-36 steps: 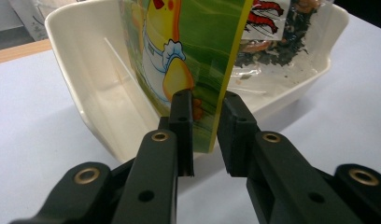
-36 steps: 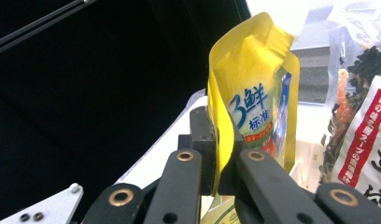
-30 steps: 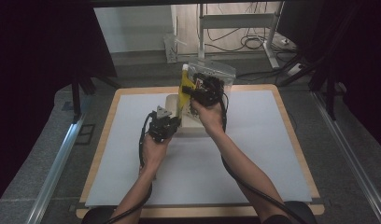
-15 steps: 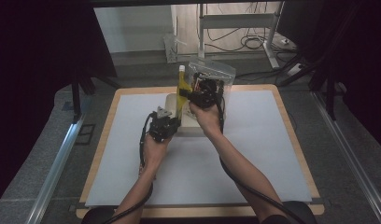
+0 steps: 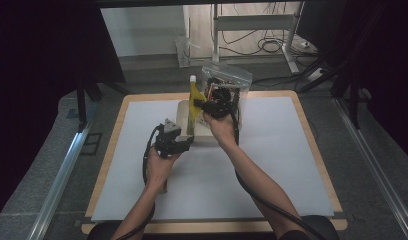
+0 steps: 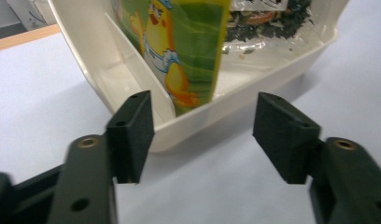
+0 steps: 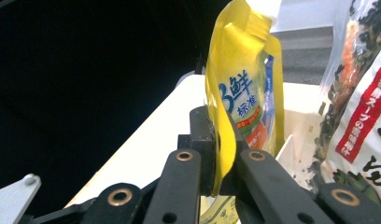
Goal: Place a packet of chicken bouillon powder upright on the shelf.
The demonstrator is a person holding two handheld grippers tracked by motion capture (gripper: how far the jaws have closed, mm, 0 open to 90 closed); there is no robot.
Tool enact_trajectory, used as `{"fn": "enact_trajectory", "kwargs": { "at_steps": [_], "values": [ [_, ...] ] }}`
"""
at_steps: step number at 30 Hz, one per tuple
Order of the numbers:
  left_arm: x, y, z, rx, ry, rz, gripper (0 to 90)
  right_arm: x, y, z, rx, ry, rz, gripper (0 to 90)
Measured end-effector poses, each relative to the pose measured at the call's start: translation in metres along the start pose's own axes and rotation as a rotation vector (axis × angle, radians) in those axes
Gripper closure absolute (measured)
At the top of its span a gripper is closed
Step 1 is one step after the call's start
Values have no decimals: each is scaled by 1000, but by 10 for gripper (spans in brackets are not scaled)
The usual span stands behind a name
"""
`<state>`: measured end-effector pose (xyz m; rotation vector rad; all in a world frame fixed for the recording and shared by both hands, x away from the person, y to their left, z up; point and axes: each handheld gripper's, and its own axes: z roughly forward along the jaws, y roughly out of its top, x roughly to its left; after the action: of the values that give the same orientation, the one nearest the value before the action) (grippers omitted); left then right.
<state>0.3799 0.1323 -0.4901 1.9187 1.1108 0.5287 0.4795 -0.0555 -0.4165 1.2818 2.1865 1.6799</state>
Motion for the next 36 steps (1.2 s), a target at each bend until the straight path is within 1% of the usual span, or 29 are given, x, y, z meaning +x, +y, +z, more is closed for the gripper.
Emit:
{"fn": "enact_trajectory", "kwargs": {
  "at_steps": [2, 4, 5, 6, 7, 8, 9, 10, 11, 13, 16, 17, 19, 20, 25, 27, 29, 31, 33, 34, 35, 36],
  "values": [
    [-1, -2, -3, -5, -11, 1, 309, 0, 0, 2, 20, 16, 0, 848],
    [-1, -4, -6, -9, -17, -2, 256, 3, -2, 2, 23, 26, -18, 742],
    [-1, -6, -7, -13, -22, -6, 256, 3, -2, 2, 23, 26, -18, 742],
    [-1, -8, -9, -16, -30, -10, 229, 6, -3, 1, 27, 27, -59, 673],
    [-1, -9, -10, -15, -34, -9, 229, 6, -3, 1, 27, 27, -59, 673],
    [-1, -10, -11, -18, -35, -11, 220, 8, -3, 0, 31, 29, -71, 635],
    [0, -12, -11, -18, -38, -13, 205, 9, -4, 0, 34, 28, -94, 570],
    [0, -13, -12, -13, -42, -8, 191, 12, -4, -2, 38, 12, -144, 486],
    [0, -14, -13, -10, -41, -5, 191, 12, -4, -2, 38, 12, -144, 486],
    [0, -15, -15, -8, -45, -5, 154, 14, -6, -4, 38, 3, -180, 425],
    [1, -18, -18, -9, -55, -21, 115, 15, -8, -7, 40, 6, -204, 352],
    [1, -19, -20, -11, -64, -26, 101, 15, -11, -10, 50, 9, -220, 313],
    [1, -21, -23, -16, -72, -31, 89, 15, -11, -10, 51, 10, -226, 297],
    [1, -22, -25, -17, -77, -31, 78, 15, -13, -12, 55, 15, -245, 272],
    [3, -29, -37, -25, -86, -31, 47, 19, -19, -20, 77, 34, -288, 177],
    [4, -31, -42, -24, -88, -33, 33, 20, -23, -24, 89, 25, -307, 154],
    [5, -35, -47, -24, -98, -25, 21, 21, -27, -29, 106, 26, -337, 123],
    [4, -37, -51, -13, -99, -10, 16, 22, -31, -33, 119, 28, -354, 102],
    [3, -40, -54, -1, -101, 15, 15, 22, -36, -38, 127, 33, -364, 72],
    [2, -41, -55, 8, -95, 32, 14, 22, -37, -40, 128, 33, -366, 62],
    [1, -41, -56, 10, -93, 34, 13, 21, -40, -43, 129, 31, -372, 52],
    [1, -42, -58, 11, -101, 37, 15, 21, -41, -45, 130, 30, -373, 44]
  ]
}}
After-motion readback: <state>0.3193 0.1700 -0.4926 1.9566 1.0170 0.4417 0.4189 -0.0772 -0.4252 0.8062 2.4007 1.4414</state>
